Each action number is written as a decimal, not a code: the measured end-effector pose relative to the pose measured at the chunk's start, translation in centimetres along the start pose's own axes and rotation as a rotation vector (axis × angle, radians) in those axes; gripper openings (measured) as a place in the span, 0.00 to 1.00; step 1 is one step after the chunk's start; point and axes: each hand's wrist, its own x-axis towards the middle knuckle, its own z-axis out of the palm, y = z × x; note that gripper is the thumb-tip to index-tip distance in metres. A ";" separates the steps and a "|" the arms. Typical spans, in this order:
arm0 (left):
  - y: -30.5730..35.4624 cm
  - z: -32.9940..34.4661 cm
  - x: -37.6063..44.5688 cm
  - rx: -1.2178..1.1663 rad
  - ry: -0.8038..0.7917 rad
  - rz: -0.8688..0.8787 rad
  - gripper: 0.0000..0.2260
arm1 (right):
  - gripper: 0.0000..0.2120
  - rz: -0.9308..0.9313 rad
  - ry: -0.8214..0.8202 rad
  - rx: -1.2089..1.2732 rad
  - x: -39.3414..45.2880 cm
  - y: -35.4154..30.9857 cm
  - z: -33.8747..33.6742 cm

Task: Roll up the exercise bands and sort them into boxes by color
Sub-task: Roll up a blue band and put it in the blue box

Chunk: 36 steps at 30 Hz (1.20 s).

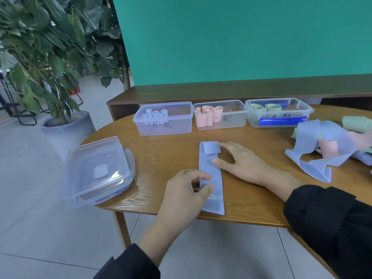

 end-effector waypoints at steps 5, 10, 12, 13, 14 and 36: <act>-0.9 -0.7 -1.6 0.142 0.009 0.140 0.07 | 0.33 -0.040 0.015 0.029 -3.7 -1.0 0.4; -1.4 -0.9 -2.9 0.151 -0.052 0.259 0.07 | 0.30 -0.080 0.011 -0.013 -4.6 -1.6 0.4; -1.8 -0.7 -3.1 0.178 -0.053 0.304 0.13 | 0.30 -0.111 -0.001 -0.030 -3.9 -1.5 0.5; -1.9 -0.7 -3.1 0.186 -0.049 0.321 0.15 | 0.30 -0.121 -0.007 -0.039 -3.4 -1.4 0.5; -1.9 -0.7 -3.2 0.186 -0.046 0.330 0.16 | 0.31 -0.122 -0.016 -0.050 -2.8 -1.3 0.5; -2.4 -2.4 -3.8 0.083 -0.031 0.359 0.07 | 0.37 -0.124 -0.050 -0.068 -6.3 -2.6 0.5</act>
